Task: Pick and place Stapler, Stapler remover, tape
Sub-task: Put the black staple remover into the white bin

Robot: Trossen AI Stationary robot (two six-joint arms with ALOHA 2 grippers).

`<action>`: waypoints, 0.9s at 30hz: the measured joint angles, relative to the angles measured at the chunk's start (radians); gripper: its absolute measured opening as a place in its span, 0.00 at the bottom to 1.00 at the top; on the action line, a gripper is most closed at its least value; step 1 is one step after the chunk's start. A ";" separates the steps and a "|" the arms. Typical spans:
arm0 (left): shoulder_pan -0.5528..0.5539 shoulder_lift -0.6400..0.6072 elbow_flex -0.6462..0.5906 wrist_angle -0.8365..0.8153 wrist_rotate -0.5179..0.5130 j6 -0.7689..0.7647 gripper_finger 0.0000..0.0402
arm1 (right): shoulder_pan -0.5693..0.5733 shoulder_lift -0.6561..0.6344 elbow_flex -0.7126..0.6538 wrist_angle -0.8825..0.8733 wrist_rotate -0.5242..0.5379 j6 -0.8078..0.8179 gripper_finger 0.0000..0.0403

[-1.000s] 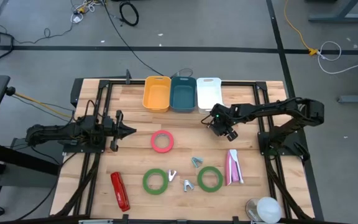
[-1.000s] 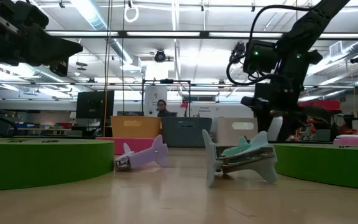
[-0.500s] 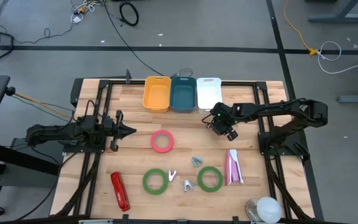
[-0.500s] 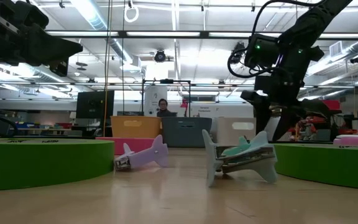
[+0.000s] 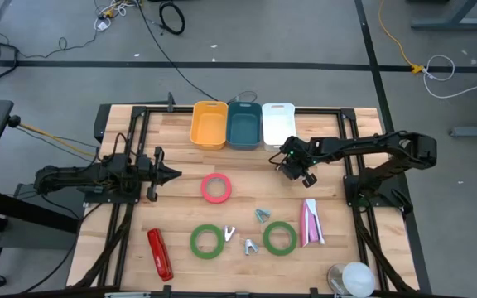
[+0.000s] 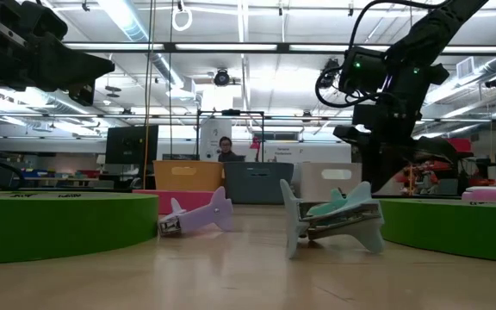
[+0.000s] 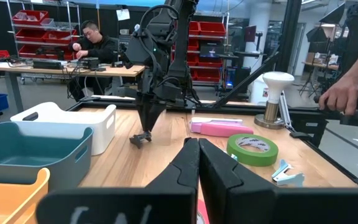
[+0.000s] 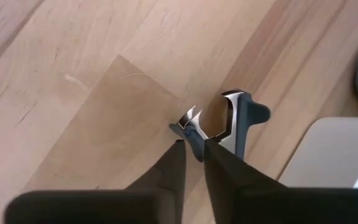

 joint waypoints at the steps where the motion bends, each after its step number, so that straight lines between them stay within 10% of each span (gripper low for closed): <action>1: 0.000 0.000 0.000 0.000 0.000 0.000 0.02 | 0.000 0.000 0.000 0.000 0.000 0.000 0.11; 27: 0.000 0.000 0.000 0.000 0.000 0.000 0.02 | 0.004 0.000 0.001 0.001 -0.004 0.058 0.01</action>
